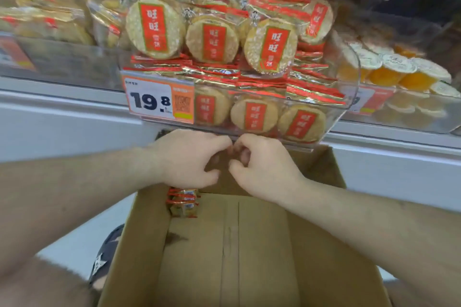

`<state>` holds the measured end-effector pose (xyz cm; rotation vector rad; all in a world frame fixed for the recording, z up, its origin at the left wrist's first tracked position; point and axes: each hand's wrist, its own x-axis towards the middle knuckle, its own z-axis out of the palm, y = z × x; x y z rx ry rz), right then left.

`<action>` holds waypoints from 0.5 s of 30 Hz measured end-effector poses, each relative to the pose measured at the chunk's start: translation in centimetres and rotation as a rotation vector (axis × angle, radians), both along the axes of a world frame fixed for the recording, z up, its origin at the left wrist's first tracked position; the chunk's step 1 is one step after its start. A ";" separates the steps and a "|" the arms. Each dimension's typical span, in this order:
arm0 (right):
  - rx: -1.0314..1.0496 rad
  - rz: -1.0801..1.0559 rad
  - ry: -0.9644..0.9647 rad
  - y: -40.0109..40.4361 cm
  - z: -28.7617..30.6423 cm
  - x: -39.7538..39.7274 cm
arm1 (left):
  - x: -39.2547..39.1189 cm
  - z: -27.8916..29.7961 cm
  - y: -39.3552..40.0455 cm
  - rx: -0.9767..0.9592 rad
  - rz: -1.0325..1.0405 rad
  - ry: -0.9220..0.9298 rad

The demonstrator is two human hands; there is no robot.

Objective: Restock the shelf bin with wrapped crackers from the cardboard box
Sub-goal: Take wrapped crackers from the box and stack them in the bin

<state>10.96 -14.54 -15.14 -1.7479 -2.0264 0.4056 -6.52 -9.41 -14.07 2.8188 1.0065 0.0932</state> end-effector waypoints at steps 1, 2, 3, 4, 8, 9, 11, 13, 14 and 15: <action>-0.096 -0.023 0.013 0.5 -1.8 -0.3 | -0.4 -0.7 0.1 -0.033 0.034 0.092; -0.197 -0.039 0.015 1.0 -3.8 -0.5 | -0.7 -1.5 0.2 -0.075 0.060 0.171; -0.287 -0.046 0.006 1.7 -5.9 -0.7 | -1.0 -2.3 0.2 -0.125 0.080 0.222; -0.372 -0.048 -0.012 2.3 -8.0 -1.0 | -1.3 -3.3 0.2 -0.190 0.104 0.255; -0.605 -0.081 0.030 4.4 -16.2 -3.3 | -2.5 -5.9 0.7 -0.413 0.216 0.337; -0.633 -0.096 0.046 4.8 -18.0 -4.2 | -2.7 -6.2 0.8 -0.446 0.241 0.326; -0.690 -0.117 0.067 5.3 -21.3 -6.1 | -3.1 -6.6 1.1 -0.506 0.292 0.277; -0.734 -0.136 0.085 5.6 -24.3 -7.8 | -3.3 -7.0 1.3 -0.555 0.343 0.227; -0.747 -0.161 0.084 5.8 -25.8 -8.6 | -3.4 -7.3 1.3 -0.580 0.373 0.206; -0.748 -0.186 0.081 5.9 -27.5 -9.3 | -3.5 -7.4 1.3 -0.598 0.399 0.187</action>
